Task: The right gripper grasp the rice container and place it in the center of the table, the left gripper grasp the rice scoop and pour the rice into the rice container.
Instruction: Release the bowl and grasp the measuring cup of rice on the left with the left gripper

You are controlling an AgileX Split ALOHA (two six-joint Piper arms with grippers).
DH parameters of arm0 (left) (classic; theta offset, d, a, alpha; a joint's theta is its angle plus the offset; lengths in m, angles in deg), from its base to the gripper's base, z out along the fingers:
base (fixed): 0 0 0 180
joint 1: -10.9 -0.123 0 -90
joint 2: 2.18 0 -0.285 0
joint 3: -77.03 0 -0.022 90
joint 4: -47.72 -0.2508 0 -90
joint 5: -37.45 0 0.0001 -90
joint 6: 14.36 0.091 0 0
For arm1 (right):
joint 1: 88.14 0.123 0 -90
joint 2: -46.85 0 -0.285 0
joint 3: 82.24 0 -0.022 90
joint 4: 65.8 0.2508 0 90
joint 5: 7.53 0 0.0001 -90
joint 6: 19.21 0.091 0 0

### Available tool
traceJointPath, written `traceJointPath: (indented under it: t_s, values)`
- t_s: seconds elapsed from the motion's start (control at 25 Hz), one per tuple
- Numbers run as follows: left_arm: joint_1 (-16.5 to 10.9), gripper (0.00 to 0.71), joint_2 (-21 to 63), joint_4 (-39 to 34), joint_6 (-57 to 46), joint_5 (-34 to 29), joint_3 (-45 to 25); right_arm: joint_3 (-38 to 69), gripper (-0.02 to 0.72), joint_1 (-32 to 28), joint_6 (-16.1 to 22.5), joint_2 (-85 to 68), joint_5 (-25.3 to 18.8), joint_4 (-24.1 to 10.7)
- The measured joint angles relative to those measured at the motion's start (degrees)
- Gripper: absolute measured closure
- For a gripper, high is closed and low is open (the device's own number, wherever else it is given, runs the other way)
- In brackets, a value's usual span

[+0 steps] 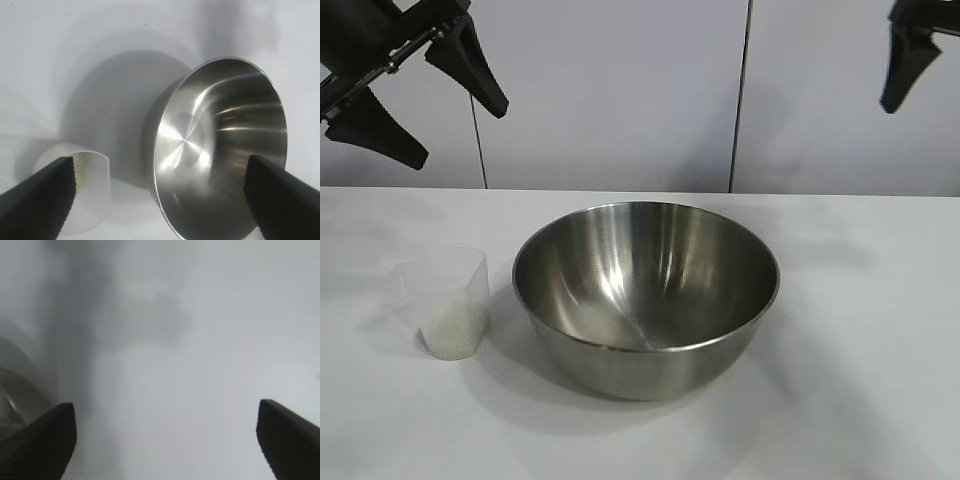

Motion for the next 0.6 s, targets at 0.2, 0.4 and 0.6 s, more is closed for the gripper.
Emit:
traceJointPath:
  t_s: [0.2,0.4,0.6]
  values:
    - [0.00,0.053,0.00,0.00,0.00,0.01,0.00,0.66,0.038,-1.71,-0.39,-2.83,-0.64,0.33]
    - [0.00,0.053,0.00,0.00,0.00,0.01,0.00,6.23,0.057,-1.71,-0.92,-11.68,-0.69,3.46]
    - [0.00,0.053,0.00,0.00,0.00,0.18,0.00,14.85,0.063,-1.71,-1.52,-25.91,-0.96,5.33]
